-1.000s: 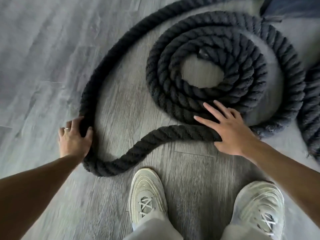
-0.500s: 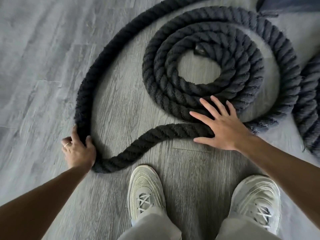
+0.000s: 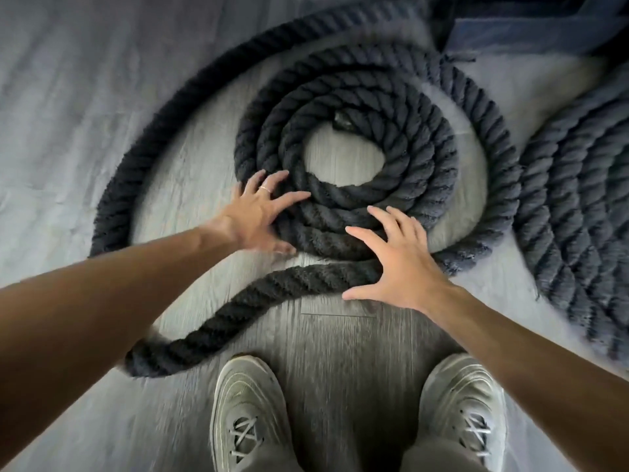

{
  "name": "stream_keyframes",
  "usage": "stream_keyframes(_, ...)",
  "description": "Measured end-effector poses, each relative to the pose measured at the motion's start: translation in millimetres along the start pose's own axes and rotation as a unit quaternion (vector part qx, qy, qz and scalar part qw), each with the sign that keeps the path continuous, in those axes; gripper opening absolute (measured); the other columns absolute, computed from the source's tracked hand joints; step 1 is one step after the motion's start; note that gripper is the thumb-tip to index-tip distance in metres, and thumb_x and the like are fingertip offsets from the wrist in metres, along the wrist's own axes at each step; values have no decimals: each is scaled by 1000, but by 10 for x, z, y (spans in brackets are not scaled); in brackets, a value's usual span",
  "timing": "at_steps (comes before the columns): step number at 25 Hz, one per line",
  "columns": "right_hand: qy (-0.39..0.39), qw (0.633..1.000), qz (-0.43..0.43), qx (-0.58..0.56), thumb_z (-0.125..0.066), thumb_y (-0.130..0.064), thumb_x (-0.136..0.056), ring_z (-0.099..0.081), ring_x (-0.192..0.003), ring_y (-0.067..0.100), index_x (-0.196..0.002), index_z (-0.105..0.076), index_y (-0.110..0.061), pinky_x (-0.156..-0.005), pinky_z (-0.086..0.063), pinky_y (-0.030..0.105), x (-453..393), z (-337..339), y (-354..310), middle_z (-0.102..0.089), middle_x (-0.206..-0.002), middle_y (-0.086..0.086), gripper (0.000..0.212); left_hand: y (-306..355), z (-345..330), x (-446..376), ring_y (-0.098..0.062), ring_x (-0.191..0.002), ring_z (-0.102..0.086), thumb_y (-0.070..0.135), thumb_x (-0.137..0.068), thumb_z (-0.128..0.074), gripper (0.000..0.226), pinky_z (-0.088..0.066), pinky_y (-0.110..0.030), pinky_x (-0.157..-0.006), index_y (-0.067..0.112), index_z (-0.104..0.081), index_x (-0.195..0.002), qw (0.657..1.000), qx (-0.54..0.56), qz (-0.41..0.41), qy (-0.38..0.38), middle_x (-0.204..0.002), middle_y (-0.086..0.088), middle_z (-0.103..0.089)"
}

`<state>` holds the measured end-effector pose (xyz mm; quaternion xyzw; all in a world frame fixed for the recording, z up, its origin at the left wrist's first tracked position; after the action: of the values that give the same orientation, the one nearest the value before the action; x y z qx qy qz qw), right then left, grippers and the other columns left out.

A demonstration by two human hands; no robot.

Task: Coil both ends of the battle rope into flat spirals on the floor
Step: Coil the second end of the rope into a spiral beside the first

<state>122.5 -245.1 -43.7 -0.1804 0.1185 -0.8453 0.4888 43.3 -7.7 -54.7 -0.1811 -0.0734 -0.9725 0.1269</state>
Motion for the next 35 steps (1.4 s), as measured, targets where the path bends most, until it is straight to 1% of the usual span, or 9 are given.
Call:
stream_keyframes(3, 96, 984, -141, -52, -55, -90, -70, -1, -152, 31, -146, -41, -46, -121, -1, 61, 83, 126, 293, -11, -167, 3, 89, -6, -36, -137, -51, -147, 4, 95, -52, -56, 114, -21, -71, -111, 62, 2, -144, 997, -48, 2, -66, -162, 9, 14)
stream_keyframes(7, 123, 886, -430, -119, -56, -66, -89, 9, -153, 34, -159, -16, -33, -119, 0, 66, 236, 183, 942, 4, -168, 17, 87, 42, -147, -29, -52, -144, -8, 102, -54, -26, 110, -35, -64, -111, 57, 14, -147, 996, -77, 12, -44, -165, -1, 10)
stream_keyframes(12, 149, 918, -358, -79, -57, -22, -92, -8, -147, 35, -159, -18, -14, -120, -19, 56, 375, 205, 918, -12, -163, 23, 79, 388, -155, -9, -40, -129, -31, 107, -56, -12, 113, -52, -55, -95, 48, 3, -152, 997, -59, 44, 9, -160, -7, -16)
stream_keyframes(17, 131, 933, -334, -27, -59, -24, -82, -22, -136, 33, -159, -16, -22, -108, -40, 50, 227, 236, 747, -20, -159, 15, 89, 1020, -226, -107, -35, -125, -43, 109, -50, -17, 121, -56, -46, -77, 41, -9, -149, 995, -43, 94, 5, -152, -15, -22)
stream_keyframes(21, 115, 946, -303, -16, -57, -30, -84, -18, -135, 32, -155, -31, -28, -102, -46, 52, 266, 232, 840, -22, -158, 13, 75, 748, -11, -94, -28, -113, -56, 105, -53, -37, 107, -56, -47, -83, 49, -21, -143, 999, 19, -12, 32, -138, -3, -33)
stream_keyframes(26, 93, 973, -209, -28, -53, -44, -91, -9, -150, 39, -153, -34, -31, -116, -2, 73, 252, 97, 433, -14, -164, 14, 67, 13, 114, -205, -44, -148, 5, 105, -37, -42, 125, -25, -75, -106, 66, 9, -145, 989, -113, -62, -72, -160, 6, 13)
stream_keyframes(28, 19, 995, -94, -11, -47, -71, -85, -1, -152, 39, -154, -23, -46, -113, 7, 75, 194, -68, 81, -1, -168, 7, 78, -121, 24, -203, -47, -147, 17, 100, -47, -45, 121, -36, -71, -105, 65, 25, -140, 987, -125, -35, -94, -161, 2, 26)
stream_keyframes(31, -78, 995, -54, 16, -48, -94, -65, 15, -150, 39, -154, -7, -54, -109, 12, 76, 155, -255, -9, 27, -165, -3, 105, -74, -91, -121, -44, -148, 17, 95, -65, -30, 106, -54, -57, -94, 56, 35, -140, 983, -172, -38, -52, -161, -6, 31)
stream_keyframes(35, -65, 996, -51, 38, -54, -89, -71, 10, -150, 43, -155, -6, -53, -110, 7, 79, 148, -253, 60, 28, -165, -3, 103, -59, -31, -96, -40, -147, -12, 90, -67, -48, 108, -52, -54, -98, 54, 12, -149, 993, -107, -39, -13, -164, -6, 12)
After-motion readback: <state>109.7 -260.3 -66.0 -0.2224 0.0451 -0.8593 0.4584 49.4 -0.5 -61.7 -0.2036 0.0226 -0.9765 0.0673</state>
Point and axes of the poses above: each hand's wrist, its own x-axis away from the middle knuckle, its own z-axis out of the back of the hand, y = z × x, the point moved 7 cm from there along -x, towards the middle knuckle
